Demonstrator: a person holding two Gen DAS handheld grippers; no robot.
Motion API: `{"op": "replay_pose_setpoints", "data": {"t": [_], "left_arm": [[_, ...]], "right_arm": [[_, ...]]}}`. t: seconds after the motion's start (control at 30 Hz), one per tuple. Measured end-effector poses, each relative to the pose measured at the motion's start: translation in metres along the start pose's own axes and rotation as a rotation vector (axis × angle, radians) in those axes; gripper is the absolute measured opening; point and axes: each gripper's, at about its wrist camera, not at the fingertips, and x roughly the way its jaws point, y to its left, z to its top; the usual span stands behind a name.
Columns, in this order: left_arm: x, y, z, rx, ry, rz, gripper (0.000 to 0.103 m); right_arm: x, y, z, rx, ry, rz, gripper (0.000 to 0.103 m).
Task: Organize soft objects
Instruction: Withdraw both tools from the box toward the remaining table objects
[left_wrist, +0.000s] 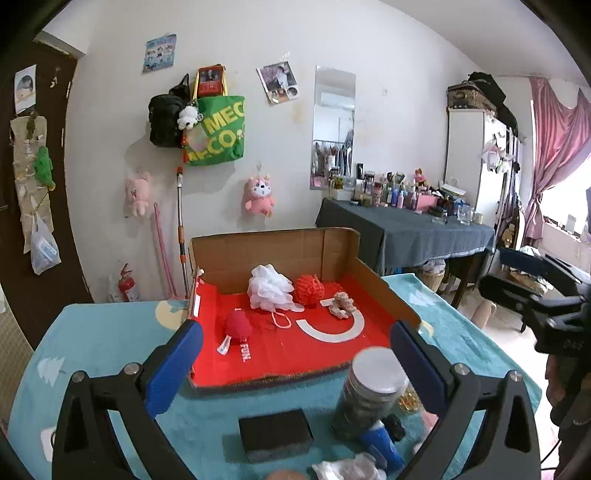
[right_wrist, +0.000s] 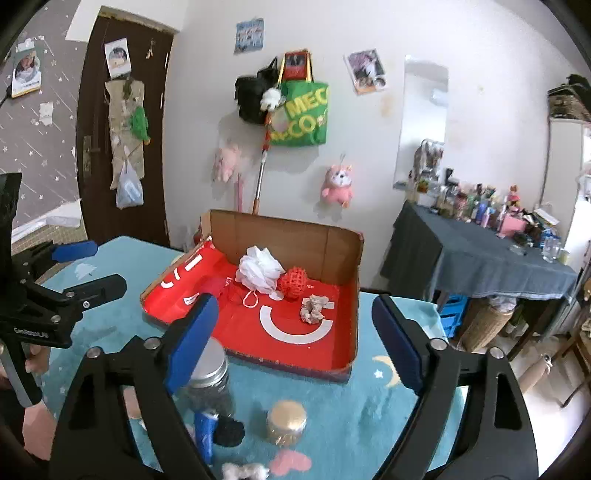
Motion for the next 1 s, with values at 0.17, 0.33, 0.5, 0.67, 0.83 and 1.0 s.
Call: {"op": "replay_pose_setpoints", "data": {"t": [0.17,0.33,0.5,0.67,0.83,1.0], "left_arm": [[-0.015,-0.006,-0.023,-0.017,-0.009,0.023,0.103],[-0.025,-0.010,-0.047,-0.020,-0.008,0.043,0.103],[-0.023,-0.014,-0.072,-0.001,0.021,0.066,0.103],[-0.013,-0.010,-0.100,-0.026,0.099,0.041,0.103],[0.000,-0.002,-0.128,-0.046,0.175,0.044,0.103],[0.011,0.005,-0.149,-0.057,0.243,0.063,0.103]], "right_arm": [[-0.026,0.011,-0.027,0.006,-0.039,-0.011,0.089],[-0.039,0.018,-0.060,0.038,-0.027,-0.034,0.089],[-0.037,0.022,-0.094,0.061,0.012,-0.058,0.089],[-0.029,0.027,-0.127,0.085,0.072,-0.056,0.089],[-0.014,0.027,-0.152,0.125,0.133,-0.039,0.089],[-0.001,0.029,-0.173,0.150,0.179,-0.023,0.089]]}}
